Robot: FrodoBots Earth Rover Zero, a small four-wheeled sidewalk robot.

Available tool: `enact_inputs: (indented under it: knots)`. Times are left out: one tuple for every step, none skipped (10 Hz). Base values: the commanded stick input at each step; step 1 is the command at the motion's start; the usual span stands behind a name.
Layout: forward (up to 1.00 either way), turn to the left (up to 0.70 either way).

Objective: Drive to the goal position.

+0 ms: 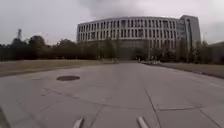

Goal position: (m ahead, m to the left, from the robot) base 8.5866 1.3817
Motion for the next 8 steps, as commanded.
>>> enact_inputs:
  knots:
    - [0.7,-0.06]
    - [0.7,-0.14]
    - [0.7,-0.14]
    - [0.7,-0.14]
    - [0.7,-0.14]
    - [0.7,-0.14]
    - [0.7,-0.14]
    - [0.7,-0.14]
